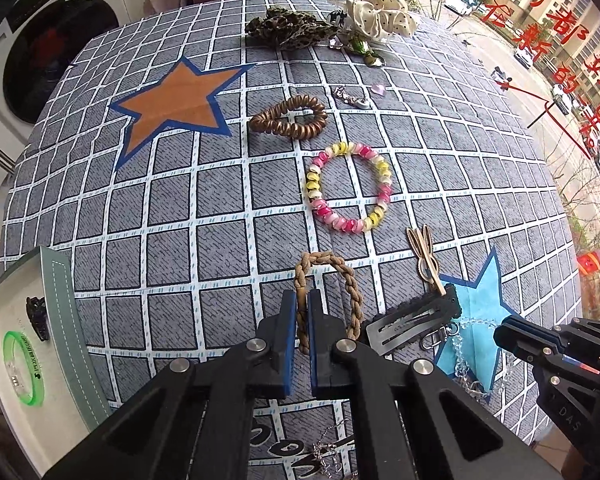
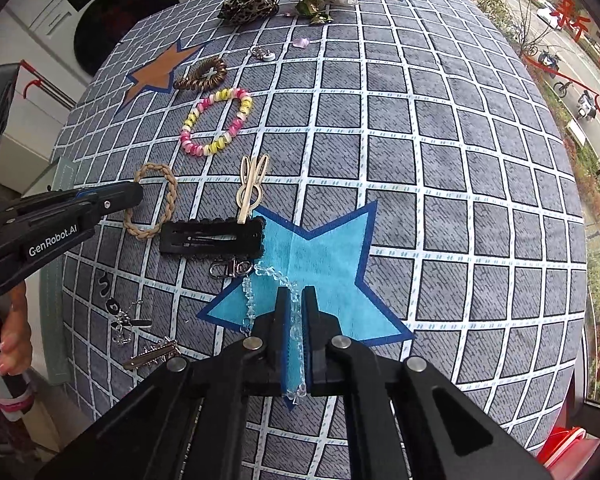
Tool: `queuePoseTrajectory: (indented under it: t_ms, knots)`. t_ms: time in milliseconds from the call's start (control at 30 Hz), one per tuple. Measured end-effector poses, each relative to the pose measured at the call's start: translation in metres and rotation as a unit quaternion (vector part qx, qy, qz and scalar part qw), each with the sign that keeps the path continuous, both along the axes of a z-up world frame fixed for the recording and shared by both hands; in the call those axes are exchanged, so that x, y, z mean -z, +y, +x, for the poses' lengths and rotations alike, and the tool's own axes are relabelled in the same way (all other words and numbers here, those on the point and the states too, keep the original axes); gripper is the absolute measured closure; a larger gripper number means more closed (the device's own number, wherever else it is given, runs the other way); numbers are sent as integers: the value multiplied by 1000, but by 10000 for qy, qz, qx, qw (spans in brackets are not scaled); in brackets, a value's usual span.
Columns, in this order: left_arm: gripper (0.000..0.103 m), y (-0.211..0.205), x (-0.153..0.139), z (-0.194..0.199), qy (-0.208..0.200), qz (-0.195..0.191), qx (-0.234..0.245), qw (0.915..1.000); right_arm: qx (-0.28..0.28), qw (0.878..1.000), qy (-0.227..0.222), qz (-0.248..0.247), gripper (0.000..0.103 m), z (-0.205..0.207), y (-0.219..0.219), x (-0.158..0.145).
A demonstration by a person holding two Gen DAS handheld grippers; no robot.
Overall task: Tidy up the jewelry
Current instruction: 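Carry both items into the white tray and open the right tool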
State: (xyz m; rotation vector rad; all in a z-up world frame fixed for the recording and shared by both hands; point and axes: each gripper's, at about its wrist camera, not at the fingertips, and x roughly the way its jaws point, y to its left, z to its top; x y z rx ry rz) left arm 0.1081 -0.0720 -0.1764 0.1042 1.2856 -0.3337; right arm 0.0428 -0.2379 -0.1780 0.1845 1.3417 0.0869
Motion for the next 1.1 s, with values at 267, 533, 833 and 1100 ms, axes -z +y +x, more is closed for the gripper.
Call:
queuePoseTrajectory:
  t_ms: [267, 533, 833, 1100]
  knots:
    - [91, 15, -27, -7, -216, -187, -106, 9995, 304, 9989, -54, 363, 97, -5, -6, -13]
    - [91, 45, -49, -22, -343, -289, -399, 9982, 329, 9977, -208, 547, 97, -16, -10, -44]
    - [91, 98, -71, -40, -525, -349, -852, 9944, 36, 9964, -483, 700, 97, 1, 26, -85]
    - [91, 166, -79, -68, -544, -265, -1428, 9879, -655, 9904, -640, 1033, 97, 18, 99, -111]
